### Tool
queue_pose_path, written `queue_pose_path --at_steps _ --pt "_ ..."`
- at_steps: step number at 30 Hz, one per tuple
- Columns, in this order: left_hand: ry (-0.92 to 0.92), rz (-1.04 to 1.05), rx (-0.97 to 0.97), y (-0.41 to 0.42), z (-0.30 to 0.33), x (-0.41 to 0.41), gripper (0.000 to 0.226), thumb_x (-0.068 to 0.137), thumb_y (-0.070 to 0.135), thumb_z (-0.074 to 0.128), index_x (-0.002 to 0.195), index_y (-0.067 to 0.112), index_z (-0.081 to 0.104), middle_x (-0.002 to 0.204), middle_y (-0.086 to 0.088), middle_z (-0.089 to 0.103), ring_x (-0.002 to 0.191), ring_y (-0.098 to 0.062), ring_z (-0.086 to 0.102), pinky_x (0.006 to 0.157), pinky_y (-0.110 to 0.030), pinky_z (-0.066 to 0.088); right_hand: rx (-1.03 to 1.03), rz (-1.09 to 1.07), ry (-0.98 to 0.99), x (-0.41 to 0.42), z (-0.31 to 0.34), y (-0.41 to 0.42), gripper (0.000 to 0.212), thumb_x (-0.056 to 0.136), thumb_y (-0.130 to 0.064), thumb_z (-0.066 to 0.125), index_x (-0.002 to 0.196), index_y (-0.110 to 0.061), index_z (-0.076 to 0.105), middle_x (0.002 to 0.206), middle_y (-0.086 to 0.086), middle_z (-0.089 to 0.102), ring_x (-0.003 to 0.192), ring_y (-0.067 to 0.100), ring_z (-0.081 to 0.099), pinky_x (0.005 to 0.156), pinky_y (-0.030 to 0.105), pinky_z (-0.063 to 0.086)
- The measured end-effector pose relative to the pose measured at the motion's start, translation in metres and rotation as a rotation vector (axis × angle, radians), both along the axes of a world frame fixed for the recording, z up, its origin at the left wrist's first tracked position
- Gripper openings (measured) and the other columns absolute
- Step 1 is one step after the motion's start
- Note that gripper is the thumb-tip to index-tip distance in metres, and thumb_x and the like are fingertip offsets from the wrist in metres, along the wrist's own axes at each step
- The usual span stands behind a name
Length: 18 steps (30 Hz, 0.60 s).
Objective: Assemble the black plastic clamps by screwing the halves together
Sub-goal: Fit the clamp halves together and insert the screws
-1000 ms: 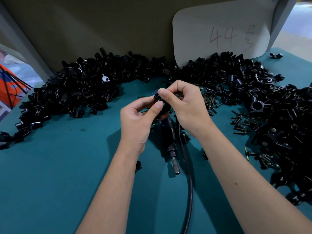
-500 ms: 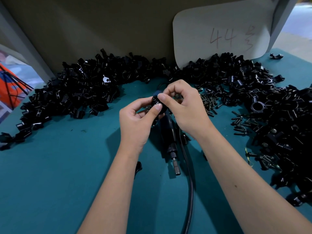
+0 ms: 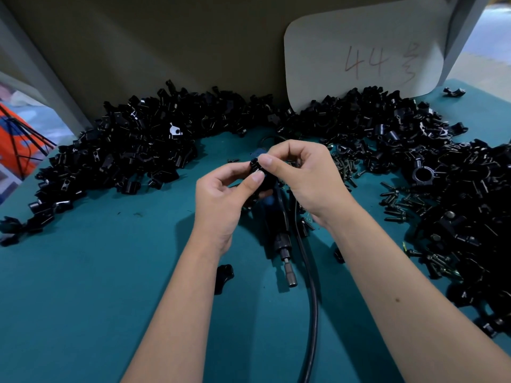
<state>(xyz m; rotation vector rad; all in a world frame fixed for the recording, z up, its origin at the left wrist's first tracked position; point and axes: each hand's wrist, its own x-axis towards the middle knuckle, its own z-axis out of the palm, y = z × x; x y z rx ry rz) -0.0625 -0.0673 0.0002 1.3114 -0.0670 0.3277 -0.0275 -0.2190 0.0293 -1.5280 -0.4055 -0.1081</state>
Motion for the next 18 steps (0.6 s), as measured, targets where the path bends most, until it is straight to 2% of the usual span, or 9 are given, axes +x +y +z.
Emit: queue_pose_path --at_steps 2,4,6,11,13,15,18 --pt "0.005 0.008 0.024 -0.001 -0.001 0.001 0.014 0.082 0.012 0.081 0.095 0.016 0.081 0.102 -0.014 0.079 0.091 -0.031 0.075 0.086 -0.044 0.062 -0.119 -0.063 -0.067 0.001 -0.001 0.002 0.027 0.096 -0.018 0.074 0.082 0.004 0.066 0.086 0.023 0.068 0.075 0.015 0.061 0.07 0.025 0.053" --pt "0.005 0.021 0.065 -0.003 -0.002 0.001 0.017 0.084 0.009 0.08 0.1 0.013 0.078 0.103 -0.013 0.079 0.092 -0.028 0.075 0.086 -0.042 0.062 -0.313 -0.097 -0.192 0.001 -0.001 0.006 0.034 0.101 -0.024 0.066 0.079 0.001 0.058 0.081 0.015 0.065 0.078 0.022 0.059 0.075 0.037 0.048" --pt "-0.007 0.02 0.09 -0.002 -0.002 0.0 0.018 0.084 0.008 0.08 0.101 0.012 0.078 0.102 -0.012 0.079 0.092 -0.025 0.076 0.083 -0.038 0.062 -0.429 -0.133 -0.273 0.0 -0.001 0.009 0.039 0.104 -0.029 0.06 0.074 -0.004 0.056 0.076 0.01 0.061 0.078 0.024 0.055 0.075 0.041 0.044" --pt "-0.007 0.029 0.186 -0.002 -0.002 0.0 0.022 0.079 0.015 0.083 0.1 0.015 0.078 0.1 -0.008 0.079 0.084 -0.025 0.076 0.083 -0.045 0.062 -0.524 -0.184 -0.272 -0.001 0.003 0.006 0.055 0.105 -0.041 0.055 0.065 -0.005 0.067 0.066 0.014 0.056 0.072 0.023 0.053 0.072 0.04 0.04" --pt "-0.005 0.042 0.168 -0.003 -0.002 0.0 0.02 0.078 0.015 0.083 0.098 0.017 0.079 0.099 -0.007 0.079 0.083 -0.024 0.076 0.082 -0.043 0.063 -0.582 -0.124 -0.271 -0.002 0.008 0.002 0.053 0.109 -0.037 0.046 0.061 -0.018 0.053 0.07 0.006 0.051 0.079 0.009 0.046 0.077 0.033 0.033" --pt "-0.009 0.04 0.143 0.0 -0.001 0.0 0.017 0.078 0.014 0.082 0.093 0.024 0.081 0.098 -0.005 0.079 0.083 -0.023 0.076 0.084 -0.044 0.063 -0.651 -0.028 -0.253 -0.002 0.011 -0.003 0.044 0.111 -0.027 0.042 0.067 -0.019 0.042 0.08 0.001 0.046 0.087 0.007 0.034 0.083 0.03 0.029" --pt "-0.025 0.015 0.145 0.004 -0.001 0.0 0.019 0.078 0.013 0.082 0.091 0.026 0.082 0.097 -0.005 0.08 0.085 -0.023 0.076 0.086 -0.043 0.063 -0.693 0.004 -0.212 0.0 0.009 -0.005 0.041 0.109 -0.03 0.047 0.078 -0.009 0.062 0.094 0.013 0.052 0.099 0.018 0.037 0.089 0.028 0.032"
